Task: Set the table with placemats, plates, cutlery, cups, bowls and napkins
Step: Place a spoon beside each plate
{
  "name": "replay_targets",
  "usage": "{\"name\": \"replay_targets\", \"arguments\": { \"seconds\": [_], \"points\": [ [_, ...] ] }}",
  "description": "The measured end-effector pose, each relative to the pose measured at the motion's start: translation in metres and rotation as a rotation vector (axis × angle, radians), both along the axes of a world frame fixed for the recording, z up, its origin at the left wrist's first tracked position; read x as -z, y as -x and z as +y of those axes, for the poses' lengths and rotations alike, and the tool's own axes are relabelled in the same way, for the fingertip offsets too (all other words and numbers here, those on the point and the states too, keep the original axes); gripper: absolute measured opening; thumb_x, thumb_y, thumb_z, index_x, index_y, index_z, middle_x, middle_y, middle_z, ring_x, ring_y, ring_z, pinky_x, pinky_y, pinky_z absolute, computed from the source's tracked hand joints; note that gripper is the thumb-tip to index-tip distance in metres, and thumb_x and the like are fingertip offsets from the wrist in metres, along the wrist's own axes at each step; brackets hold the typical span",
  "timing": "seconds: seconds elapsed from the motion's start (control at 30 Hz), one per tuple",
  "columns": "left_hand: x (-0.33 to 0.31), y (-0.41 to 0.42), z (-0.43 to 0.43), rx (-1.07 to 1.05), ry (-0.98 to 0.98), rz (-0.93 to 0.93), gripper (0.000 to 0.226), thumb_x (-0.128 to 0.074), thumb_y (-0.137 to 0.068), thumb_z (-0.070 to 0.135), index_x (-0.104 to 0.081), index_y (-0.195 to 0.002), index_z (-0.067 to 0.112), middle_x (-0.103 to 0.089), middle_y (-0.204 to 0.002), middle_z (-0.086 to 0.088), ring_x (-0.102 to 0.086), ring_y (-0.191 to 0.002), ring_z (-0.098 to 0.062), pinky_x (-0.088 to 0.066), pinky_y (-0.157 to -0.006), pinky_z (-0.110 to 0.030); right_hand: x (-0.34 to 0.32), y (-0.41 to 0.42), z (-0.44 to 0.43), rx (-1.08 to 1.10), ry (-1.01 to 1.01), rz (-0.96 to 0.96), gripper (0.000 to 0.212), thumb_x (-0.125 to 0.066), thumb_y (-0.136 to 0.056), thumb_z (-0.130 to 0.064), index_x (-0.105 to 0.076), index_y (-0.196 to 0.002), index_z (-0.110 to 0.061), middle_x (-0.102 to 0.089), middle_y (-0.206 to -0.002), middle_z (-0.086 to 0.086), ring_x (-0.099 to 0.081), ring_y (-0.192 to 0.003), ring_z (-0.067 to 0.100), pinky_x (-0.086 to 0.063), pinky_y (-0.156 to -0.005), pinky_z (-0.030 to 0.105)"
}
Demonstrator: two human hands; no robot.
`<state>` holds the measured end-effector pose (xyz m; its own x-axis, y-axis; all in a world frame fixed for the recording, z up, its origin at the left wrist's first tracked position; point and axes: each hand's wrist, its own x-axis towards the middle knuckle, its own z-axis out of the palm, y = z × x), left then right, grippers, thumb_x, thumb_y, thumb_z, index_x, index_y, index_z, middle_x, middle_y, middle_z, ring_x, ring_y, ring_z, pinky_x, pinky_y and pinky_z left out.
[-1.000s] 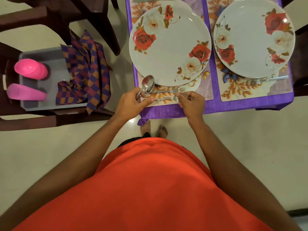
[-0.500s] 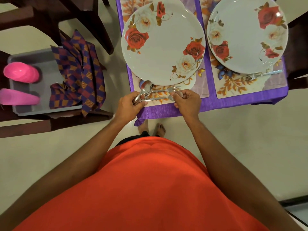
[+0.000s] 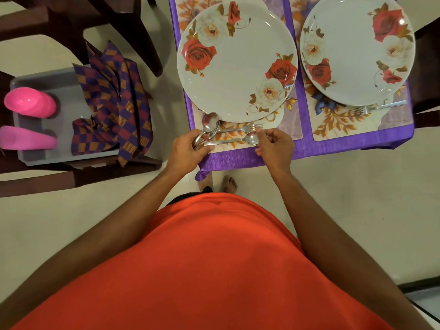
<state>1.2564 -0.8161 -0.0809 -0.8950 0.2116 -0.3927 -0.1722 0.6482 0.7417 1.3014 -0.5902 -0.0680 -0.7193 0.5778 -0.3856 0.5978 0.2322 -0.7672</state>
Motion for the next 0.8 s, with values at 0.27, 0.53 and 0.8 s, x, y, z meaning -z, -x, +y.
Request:
{"name": "replay_targets", "arguments": {
  "seconds": [0.27,0.53,0.8],
  "points": [
    [-0.027,0.009,0.011,0.01,-0.143,0.041,0.022,-0.061,-0.096,0.041,-0.064,-0.105,0.021,-0.064,-0.079,0.009,-0.06,-0.067,0.0,-0.045,-0.054,-0.013,-0.014,-0.015,0.017,0.134,0.024,0.061,0.024,-0.068,-0.095,-0.038,-0.074,-0.087,-0.016,-0.072,-0.072,0.001,-0.067,-0.058,0.01,-0.061,-0.065,0.031],
    [-0.052,0.013,0.099,0.0,-0.348,-0.003,0.018,-0.064,-0.096,0.031,-0.067,-0.102,0.014,-0.061,-0.065,0.011,-0.051,-0.055,-0.003,-0.044,-0.056,-0.027,-0.065,0.01,0.026,-0.013,0.301,0.158,0.009,-0.068,-0.096,-0.03,-0.075,-0.096,-0.024,-0.073,-0.079,-0.003,-0.066,-0.064,0.006,-0.053,-0.057,0.022],
    [-0.054,0.009,0.25,-0.062,-0.338,0.061,0.02,-0.061,-0.096,0.033,-0.056,-0.079,0.022,-0.049,-0.064,0.01,-0.043,-0.06,-0.012,-0.037,-0.056,-0.036,-0.062,0.031,0.136,0.0,0.343,0.21,0.024,-0.067,-0.097,-0.026,-0.071,-0.073,-0.026,-0.073,-0.072,0.004,-0.065,-0.065,0.013,-0.055,-0.065,0.04]
  ]
}}
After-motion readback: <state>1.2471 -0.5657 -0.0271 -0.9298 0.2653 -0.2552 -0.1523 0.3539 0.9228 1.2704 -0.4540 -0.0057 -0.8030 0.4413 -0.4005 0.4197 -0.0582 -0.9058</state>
